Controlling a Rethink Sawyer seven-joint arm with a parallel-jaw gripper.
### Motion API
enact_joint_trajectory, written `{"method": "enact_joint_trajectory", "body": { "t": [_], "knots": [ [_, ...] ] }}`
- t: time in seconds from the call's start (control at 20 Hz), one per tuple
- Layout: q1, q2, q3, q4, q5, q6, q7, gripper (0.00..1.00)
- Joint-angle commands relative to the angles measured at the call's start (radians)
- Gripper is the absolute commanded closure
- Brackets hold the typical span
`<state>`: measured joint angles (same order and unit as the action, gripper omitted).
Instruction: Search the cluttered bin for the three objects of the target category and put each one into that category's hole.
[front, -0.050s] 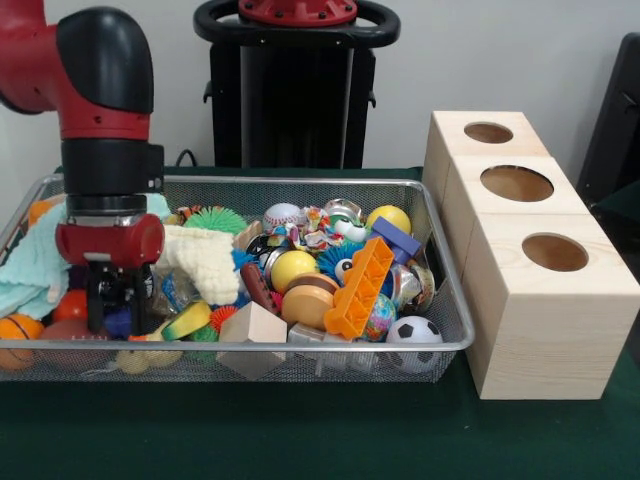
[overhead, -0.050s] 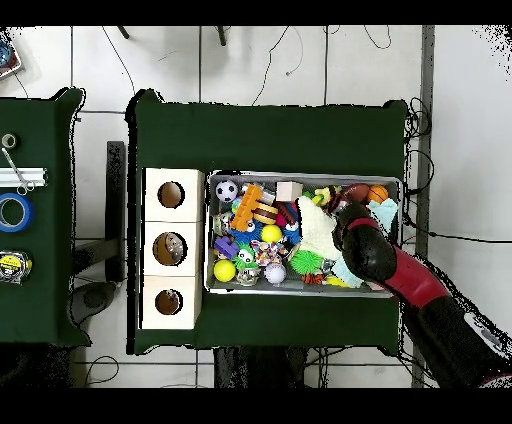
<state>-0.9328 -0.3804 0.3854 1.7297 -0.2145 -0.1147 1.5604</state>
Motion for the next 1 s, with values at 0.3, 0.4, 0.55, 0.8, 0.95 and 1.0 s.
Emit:
{"method": "enact_joint_trajectory", "body": {
  "t": [0.3,0.4,0.55,0.8,0.95,1.0],
  "knots": [
    [0.053,0.197,-0.046,-0.161,0.006,-0.075,0.167,0.00],
    [0.048,0.215,-0.040,-0.137,-0.006,-0.080,0.171,0.00],
    [0.052,0.205,-0.038,-0.080,-0.004,-0.072,0.186,0.00],
    [0.088,0.117,-0.049,0.046,0.044,-0.028,0.238,0.00],
    [0.093,0.085,-0.042,0.088,0.063,-0.009,0.251,0.00],
    [0.093,0.085,-0.036,0.094,0.068,-0.011,0.254,0.00]
  ]
}}
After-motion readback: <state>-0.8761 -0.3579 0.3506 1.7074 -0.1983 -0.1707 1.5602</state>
